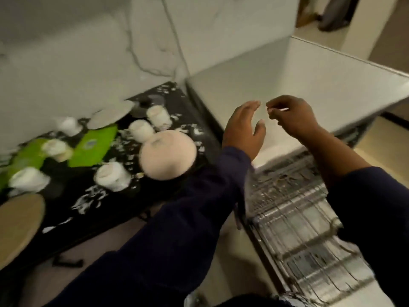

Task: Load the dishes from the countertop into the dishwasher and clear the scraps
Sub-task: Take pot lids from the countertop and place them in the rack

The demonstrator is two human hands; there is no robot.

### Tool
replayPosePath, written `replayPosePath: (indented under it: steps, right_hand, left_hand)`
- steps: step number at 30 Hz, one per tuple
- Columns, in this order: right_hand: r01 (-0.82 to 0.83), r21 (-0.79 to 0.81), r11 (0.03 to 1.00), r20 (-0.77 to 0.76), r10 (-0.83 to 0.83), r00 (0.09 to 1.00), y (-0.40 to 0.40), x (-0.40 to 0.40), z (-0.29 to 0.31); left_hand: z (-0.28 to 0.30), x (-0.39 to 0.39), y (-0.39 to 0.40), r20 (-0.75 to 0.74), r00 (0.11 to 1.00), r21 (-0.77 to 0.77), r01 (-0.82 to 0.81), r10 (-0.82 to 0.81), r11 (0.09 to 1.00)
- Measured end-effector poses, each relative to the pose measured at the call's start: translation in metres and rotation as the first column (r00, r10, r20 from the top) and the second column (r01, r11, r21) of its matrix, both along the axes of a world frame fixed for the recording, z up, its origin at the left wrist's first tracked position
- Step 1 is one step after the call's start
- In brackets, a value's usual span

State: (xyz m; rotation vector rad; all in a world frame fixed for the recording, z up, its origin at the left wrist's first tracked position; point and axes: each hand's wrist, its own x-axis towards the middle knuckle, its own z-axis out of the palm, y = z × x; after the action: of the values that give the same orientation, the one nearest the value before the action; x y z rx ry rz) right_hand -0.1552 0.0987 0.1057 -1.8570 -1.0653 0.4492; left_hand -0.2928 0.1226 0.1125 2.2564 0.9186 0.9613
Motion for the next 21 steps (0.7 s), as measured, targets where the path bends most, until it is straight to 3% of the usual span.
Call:
replayPosePath:
  steps: [6, 11, 21]
  right_hand:
    - [-0.149, 0.039, 0.988, 0.006, 0.149, 0.989, 0.092, -0.14, 0.033]
    - [-0.258, -0.049, 0.965, 0.089, 0.261, 0.961, 0.141, -0.227, 0.051]
    - [-0.323, -0.286, 0.902, 0.184, 0.383, 0.905, 0.23, -0.251, 0.041]
  left_hand:
    - [0.033, -0.16, 0.085, -0.064, 0.973, 0.001, -0.223, 0.223, 0.975]
    - [0.04, -0.26, 0.136, -0.121, 0.921, -0.03, -0.377, 0.371, 0.926]
    - [0.024, -0.316, 0.188, -0.149, 0.88, -0.124, -0.469, 0.451, 0.874]
